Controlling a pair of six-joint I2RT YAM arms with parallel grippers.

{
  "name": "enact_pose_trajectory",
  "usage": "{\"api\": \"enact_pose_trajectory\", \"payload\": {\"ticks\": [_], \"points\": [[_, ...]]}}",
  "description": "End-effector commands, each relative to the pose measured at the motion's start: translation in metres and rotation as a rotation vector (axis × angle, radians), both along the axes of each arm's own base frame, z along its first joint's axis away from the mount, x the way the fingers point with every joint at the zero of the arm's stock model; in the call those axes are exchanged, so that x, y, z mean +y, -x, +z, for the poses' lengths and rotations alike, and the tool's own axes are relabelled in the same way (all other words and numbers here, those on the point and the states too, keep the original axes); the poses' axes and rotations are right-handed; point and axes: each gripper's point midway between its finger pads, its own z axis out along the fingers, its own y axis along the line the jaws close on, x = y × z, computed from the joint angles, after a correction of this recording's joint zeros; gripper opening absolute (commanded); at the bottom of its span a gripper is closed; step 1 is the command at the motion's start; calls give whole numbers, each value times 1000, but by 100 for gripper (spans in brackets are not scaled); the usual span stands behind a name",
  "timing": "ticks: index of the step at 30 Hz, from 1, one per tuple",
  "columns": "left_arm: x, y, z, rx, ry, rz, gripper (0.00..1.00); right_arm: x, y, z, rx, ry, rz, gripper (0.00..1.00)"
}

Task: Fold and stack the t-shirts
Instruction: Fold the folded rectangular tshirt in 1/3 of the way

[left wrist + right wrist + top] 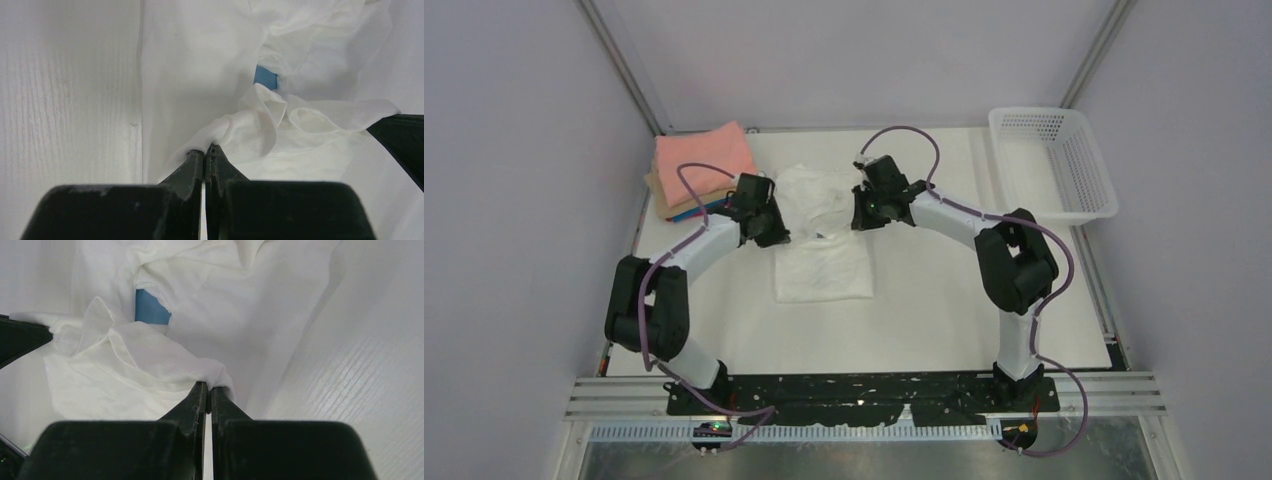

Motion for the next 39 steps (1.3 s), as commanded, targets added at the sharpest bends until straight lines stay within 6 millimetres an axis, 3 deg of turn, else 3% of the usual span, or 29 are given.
{"api": "enact_pose_trajectory", "payload": {"ticks": [1,3,5,7,8,9,10,11,12,13,18,20,24,31,33,39], "points": [[10,-24,11,-25,-36,12,0,5,-27,8,-44,-20,-33,10],[11,-28,10,-24,-44,15,3,5,-33,4,-38,-19,-44,13],[12,-29,10,-26,-49,16,22,3,-40,2,-36,-20,-58,20],[18,-29,14,-37,-72,37,57,0,-47,7,-50,-22,-75,33],[22,-29,17,-46,-88,49,75,-1,-49,10,-54,-22,-81,51],[25,-28,23,-60,-99,60,95,-4,-52,18,-73,-23,-87,61],[28,-27,29,-76,-105,70,99,-6,-52,22,-78,-20,-92,75],[30,-25,36,-96,-107,77,99,-9,-50,31,-95,-20,-97,81],[32,-22,42,-117,-102,85,100,-10,-50,36,-109,-27,-97,96],[32,-19,48,-139,-89,92,100,-14,-42,42,-118,-32,-92,99],[41,17,56,-215,-44,119,99,-12,2,54,-157,-98,-4,95],[48,33,53,-232,-50,139,100,8,27,52,-160,-130,101,95],[53,59,38,-229,-32,145,100,43,50,39,-150,-129,205,95],[64,94,15,-202,-30,184,100,86,46,20,-144,-156,237,95],[68,100,12,-203,-33,202,100,95,41,3,-136,-145,230,95],[78,109,9,-218,-58,239,99,108,9,-2,-185,-127,166,95]]}}
